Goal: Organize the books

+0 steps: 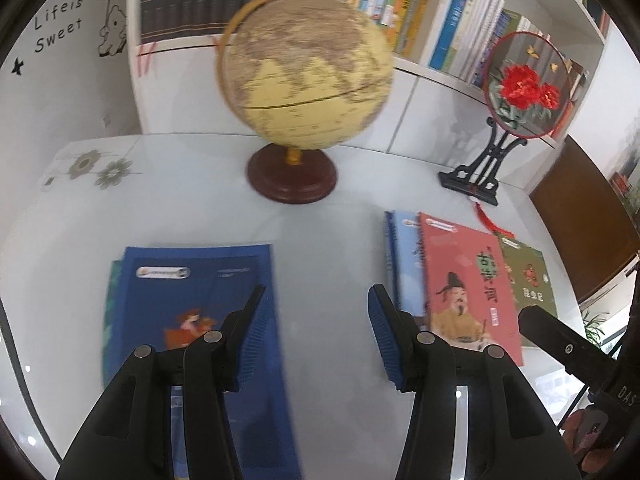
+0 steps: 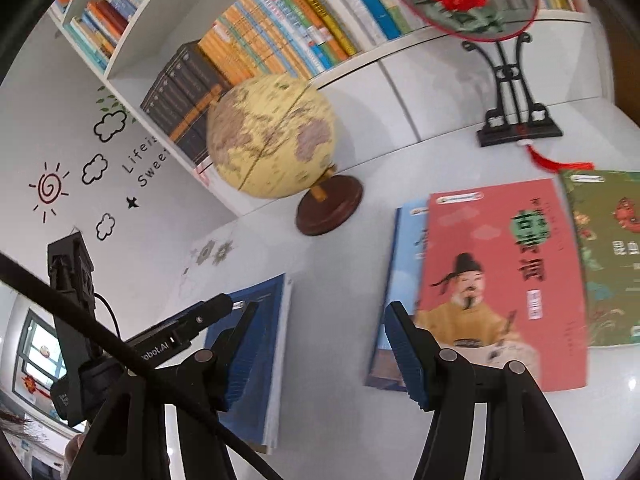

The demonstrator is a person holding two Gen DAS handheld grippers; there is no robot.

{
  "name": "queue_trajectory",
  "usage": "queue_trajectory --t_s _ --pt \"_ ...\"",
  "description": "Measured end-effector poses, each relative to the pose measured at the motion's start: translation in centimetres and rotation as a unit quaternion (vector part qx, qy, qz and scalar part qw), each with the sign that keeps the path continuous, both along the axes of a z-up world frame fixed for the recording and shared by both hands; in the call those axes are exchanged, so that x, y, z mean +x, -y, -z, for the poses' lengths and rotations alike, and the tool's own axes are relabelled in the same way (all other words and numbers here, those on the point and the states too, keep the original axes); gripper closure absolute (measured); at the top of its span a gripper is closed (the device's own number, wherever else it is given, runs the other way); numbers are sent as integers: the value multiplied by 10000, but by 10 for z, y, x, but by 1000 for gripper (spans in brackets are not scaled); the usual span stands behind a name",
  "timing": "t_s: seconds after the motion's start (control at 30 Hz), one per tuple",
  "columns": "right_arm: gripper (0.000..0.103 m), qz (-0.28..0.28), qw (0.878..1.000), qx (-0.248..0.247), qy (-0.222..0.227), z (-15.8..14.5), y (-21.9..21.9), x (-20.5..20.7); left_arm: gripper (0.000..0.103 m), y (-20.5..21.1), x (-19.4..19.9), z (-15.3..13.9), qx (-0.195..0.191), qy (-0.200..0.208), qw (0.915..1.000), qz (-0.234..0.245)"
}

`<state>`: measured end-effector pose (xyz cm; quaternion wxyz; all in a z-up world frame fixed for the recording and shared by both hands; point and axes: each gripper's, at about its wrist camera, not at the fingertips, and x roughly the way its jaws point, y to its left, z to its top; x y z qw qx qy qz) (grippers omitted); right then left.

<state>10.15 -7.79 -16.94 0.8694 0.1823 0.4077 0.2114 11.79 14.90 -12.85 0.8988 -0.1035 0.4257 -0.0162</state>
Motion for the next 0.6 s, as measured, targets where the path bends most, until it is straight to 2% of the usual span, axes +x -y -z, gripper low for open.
queue_trajectory --t_s 0.27,0.43,0.6 --pt "42 251 9996 84 -74 1 50 6 55 42 13 5 -65 -17 9998 169" --pt "42 422 9990 74 -161 6 85 9 55 69 23 12 -278 -86 9990 334" --pt "42 605 9976 112 -322 16 117 14 55 99 31 22 -189 -180 9984 509"
